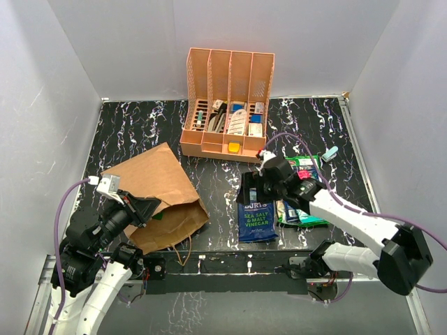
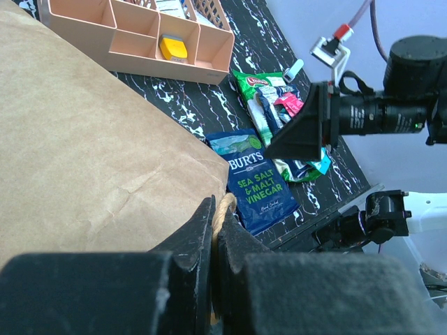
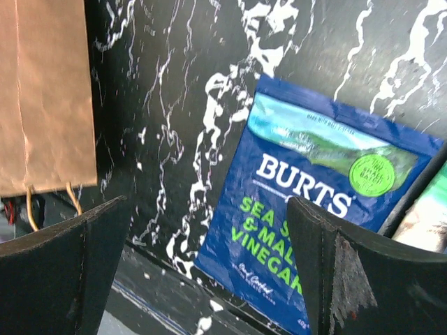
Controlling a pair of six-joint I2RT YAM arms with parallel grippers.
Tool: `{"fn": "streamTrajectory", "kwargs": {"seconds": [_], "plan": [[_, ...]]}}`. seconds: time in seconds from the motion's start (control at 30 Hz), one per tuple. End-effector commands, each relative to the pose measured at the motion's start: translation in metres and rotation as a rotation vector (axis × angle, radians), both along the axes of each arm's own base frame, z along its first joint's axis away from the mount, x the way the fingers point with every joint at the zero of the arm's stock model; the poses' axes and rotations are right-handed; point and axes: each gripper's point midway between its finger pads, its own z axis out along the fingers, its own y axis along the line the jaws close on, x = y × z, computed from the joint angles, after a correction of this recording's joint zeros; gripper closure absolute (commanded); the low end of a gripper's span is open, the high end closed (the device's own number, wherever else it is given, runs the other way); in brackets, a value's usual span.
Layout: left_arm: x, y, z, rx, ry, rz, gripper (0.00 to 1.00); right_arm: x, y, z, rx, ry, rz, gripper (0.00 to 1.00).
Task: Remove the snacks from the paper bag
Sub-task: Place the snack at the center of the board, then take out the snack from the paper bag.
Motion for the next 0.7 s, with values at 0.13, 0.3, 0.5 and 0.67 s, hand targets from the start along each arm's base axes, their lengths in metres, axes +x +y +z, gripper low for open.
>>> {"fn": "streamTrajectory", "kwargs": {"seconds": [0.13, 0.3, 0.5, 0.67], "plan": [[0.003, -0.002, 0.002, -0.002, -0.004, -0.006, 1.0, -0.053, 0.069, 0.067, 0.305, -0.315, 0.265, 0.02], [0.003, -0.002, 0.002, -0.002, -0.001, -0.006, 1.0, -0.099, 0.123, 0.074, 0.201, -0.584, 0.424, 0.02], [0.003, -0.002, 0.003, -0.003, -0.008, -0.006, 1.0, -0.158, 0.185, 0.048, -0.027, -1.06, 0.9, 0.02], [0.001, -0.001, 0.004, -0.003, -0.014, -0.005, 1.0, -0.165, 0.211, 0.044, -0.116, -1.454, 1.072, 0.0]]}}
